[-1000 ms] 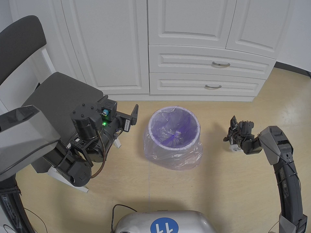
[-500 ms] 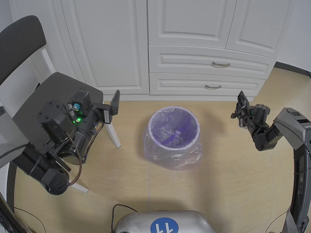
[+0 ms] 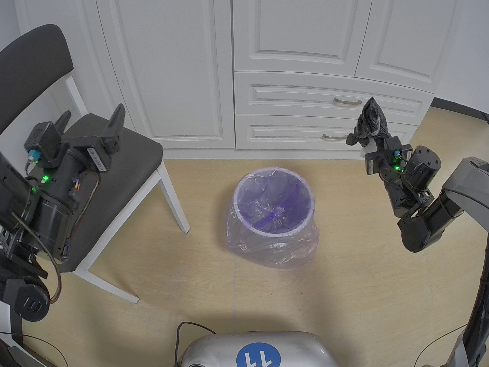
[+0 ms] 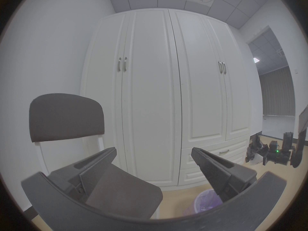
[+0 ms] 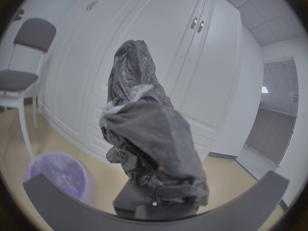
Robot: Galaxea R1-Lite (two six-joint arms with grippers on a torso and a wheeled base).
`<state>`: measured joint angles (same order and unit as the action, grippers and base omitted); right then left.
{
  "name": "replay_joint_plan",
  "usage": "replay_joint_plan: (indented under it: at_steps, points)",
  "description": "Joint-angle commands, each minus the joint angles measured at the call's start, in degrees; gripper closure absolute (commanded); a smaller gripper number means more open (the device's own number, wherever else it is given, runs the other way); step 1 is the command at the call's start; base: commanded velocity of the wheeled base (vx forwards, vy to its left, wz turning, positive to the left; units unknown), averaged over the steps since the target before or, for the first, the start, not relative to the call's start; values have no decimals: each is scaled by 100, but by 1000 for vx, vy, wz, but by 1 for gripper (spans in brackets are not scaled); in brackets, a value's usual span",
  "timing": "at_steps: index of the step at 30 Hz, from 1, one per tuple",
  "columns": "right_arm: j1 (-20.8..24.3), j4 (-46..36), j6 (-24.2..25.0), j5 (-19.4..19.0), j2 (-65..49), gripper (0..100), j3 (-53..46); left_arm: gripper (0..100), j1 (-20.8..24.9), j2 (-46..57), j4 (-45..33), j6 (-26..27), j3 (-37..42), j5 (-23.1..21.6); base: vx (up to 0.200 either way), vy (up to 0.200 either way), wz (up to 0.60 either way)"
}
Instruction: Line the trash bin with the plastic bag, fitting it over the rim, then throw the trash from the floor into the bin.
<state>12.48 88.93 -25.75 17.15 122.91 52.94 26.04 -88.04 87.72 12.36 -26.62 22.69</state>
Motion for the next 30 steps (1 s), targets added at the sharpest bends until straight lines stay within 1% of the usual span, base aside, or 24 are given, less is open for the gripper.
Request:
replay_joint_plan:
  at_steps: [1, 5, 8, 9, 11, 12, 14, 15, 17, 18, 19, 23, 25, 26, 28, 30]
  points:
    - [852, 107, 254, 16, -39, 100, 1166, 0, -46, 604, 8, 12, 298, -1, 0, 0, 0]
    - [1274, 107, 263, 16, 550, 100, 2361, 0, -46, 577, 8, 47, 289, -1, 0, 0, 0]
    - [1380, 107, 395, 60, 770, 100, 2554, 0, -38, 560, 8, 73, 325, -10, 0, 0, 0]
    - [1476, 107, 659, 51, 999, 100, 2695, 0, -38, 577, 8, 91, 316, -10, 0, 0, 0]
    - [1555, 107, 773, 78, 1086, 100, 2818, 0, -38, 595, 8, 144, 281, -1, 0, 0, 0]
    - [1687, 107, 914, 95, 1174, 100, 2976, 0, -38, 604, 8, 232, 254, -1, 0, 0, 0]
    - [1766, 107, 1124, 113, 1403, 100, 3196, 0, -46, 613, 17, 434, 281, 16, 0, 0, 0]
    - [1766, 107, 1142, 122, 1438, 100, 3231, 0, -46, 621, 17, 460, 289, 16, 0, 0, 0]
    - [1793, 107, 1256, 130, 1833, 100, 3688, 0, -73, 701, 17, 654, 316, 25, 0, 0, 0]
    - [1793, 107, 1256, 130, 1833, 100, 3688, 0, -73, 701, 17, 654, 316, 25, 0, 0, 0]
    - [1793, 107, 1256, 183, 2167, 100, 4092, 0, -73, 876, 8, 724, 325, 43, 0, 0, 0]
    - [1784, 107, 1239, 552, 2835, 100, 4795, 0, -99, 1245, 8, 1067, 342, 43, 0, 0, 0]
    - [1784, 107, 1239, 579, 2958, 100, 4892, 0, -152, 1298, 8, 1128, 333, 43, 0, 0, 0]
    - [1766, 37, 1265, 579, 3108, 100, 4998, 0, -292, 1351, 8, 1154, 333, 34, 0, 0, 0]
    - [1775, -104, 1327, 588, 3143, 100, 4998, 0, -433, 1368, 8, 1198, 325, 25, 0, 0, 0]
    - [1801, -236, 1564, 614, 3152, 100, 4954, 0, -521, 1395, 8, 1242, 298, 25, 0, 0, 0]
